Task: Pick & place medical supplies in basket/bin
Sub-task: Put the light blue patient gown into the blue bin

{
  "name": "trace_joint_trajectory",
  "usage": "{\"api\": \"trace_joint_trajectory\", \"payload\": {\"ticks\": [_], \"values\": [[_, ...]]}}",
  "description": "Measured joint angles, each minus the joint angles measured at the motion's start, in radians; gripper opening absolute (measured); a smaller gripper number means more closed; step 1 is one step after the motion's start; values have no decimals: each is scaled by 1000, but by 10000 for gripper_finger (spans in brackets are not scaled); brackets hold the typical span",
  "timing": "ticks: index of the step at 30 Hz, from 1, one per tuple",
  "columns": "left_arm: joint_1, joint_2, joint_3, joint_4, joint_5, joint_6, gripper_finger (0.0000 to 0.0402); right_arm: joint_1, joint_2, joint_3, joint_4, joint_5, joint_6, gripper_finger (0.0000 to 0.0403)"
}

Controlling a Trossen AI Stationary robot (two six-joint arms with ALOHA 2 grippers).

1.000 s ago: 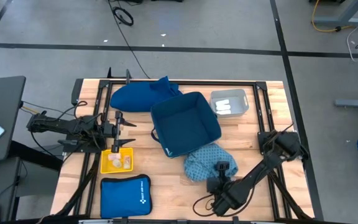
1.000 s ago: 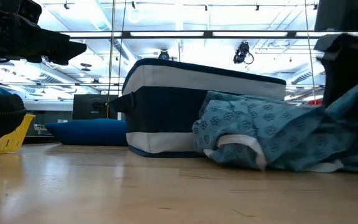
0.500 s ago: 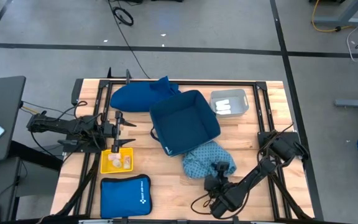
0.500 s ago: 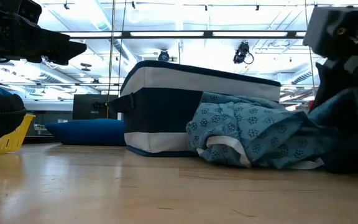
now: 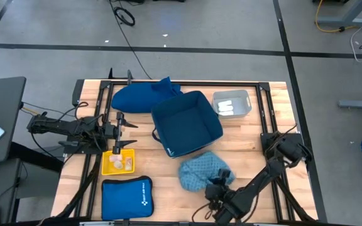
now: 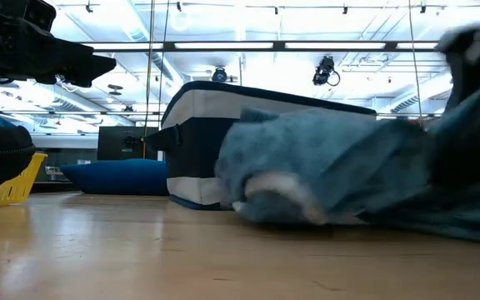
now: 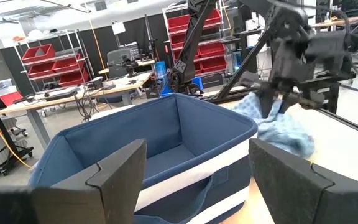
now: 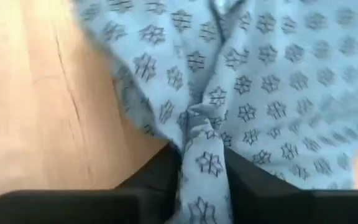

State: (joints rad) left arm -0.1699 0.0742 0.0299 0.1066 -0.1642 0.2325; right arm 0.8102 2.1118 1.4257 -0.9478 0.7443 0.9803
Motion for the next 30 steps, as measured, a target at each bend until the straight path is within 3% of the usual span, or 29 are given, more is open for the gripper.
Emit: {"api": "trace_joint_trajectory", "payload": {"ticks": [11,18,22,24,27,30], "values": [[0,0,0,1,0,0,284,-24,-19,-50,-5,-125,-28,241],[0,0,0,1,0,0,284,-58,-31,-175,99,-101,-15,259],[0,0,0,1,0,0,284,-79,-33,-229,174,-46,19,214],[0,0,0,1,0,0,284,-83,-30,-231,174,-47,31,158],[0,0,0,1,0,0,284,-72,-24,-229,167,-45,14,43],[0,0,0,1,0,0,284,-56,-22,-204,151,-39,27,20]]}}
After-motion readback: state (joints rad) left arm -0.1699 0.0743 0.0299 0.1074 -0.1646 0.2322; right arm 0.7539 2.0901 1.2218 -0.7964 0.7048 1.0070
